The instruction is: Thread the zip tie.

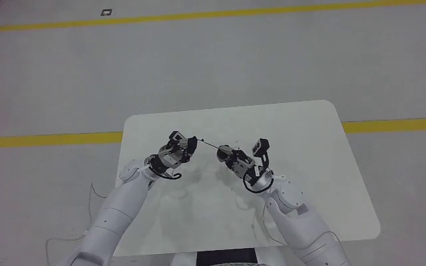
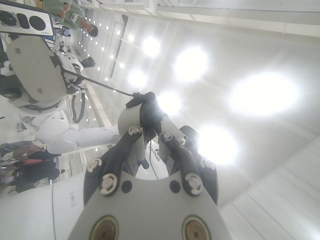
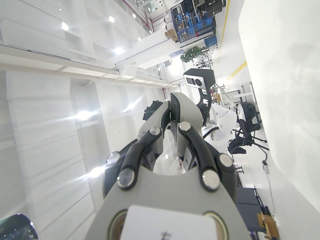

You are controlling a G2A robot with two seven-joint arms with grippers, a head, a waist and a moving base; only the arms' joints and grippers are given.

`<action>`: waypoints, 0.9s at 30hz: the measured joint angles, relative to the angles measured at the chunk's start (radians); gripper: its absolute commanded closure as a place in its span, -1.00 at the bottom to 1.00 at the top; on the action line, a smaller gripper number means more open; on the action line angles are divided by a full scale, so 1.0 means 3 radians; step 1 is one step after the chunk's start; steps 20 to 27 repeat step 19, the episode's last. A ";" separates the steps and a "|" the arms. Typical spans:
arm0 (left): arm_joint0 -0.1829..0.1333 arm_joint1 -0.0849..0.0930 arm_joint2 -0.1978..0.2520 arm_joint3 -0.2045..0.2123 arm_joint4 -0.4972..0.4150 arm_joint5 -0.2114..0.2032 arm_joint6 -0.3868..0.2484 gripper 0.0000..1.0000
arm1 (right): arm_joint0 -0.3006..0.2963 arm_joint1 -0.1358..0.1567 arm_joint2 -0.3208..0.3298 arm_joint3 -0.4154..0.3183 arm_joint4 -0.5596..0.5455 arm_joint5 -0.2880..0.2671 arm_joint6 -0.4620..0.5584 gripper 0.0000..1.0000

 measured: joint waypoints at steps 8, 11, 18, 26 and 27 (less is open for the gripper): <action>0.0000 0.0000 0.0000 0.0000 0.0000 0.0000 0.0000 1.00 | 0.0018 0.0012 0.0090 0.0150 0.0029 -0.0089 -0.0108 -1.00; 0.0000 0.0000 0.0000 0.0000 0.0000 0.0000 0.0000 1.00 | -0.0010 0.0025 0.0180 0.0146 0.0076 -0.0188 -0.0092 -1.00; 0.0000 0.0000 0.0000 0.0000 0.0000 0.0000 0.0000 1.00 | -0.0142 0.0075 0.0501 -0.0099 0.0159 -0.0432 -0.0039 -1.00; 0.0000 0.0000 0.0000 0.0000 0.0000 0.0000 0.0000 1.00 | -0.0145 0.0077 0.0512 -0.0110 0.0160 -0.0433 -0.0038 -1.00; 0.0000 0.0000 0.0000 0.0000 0.0000 0.0000 0.0000 1.00 | -0.0145 0.0077 0.0512 -0.0110 0.0160 -0.0433 -0.0038 -1.00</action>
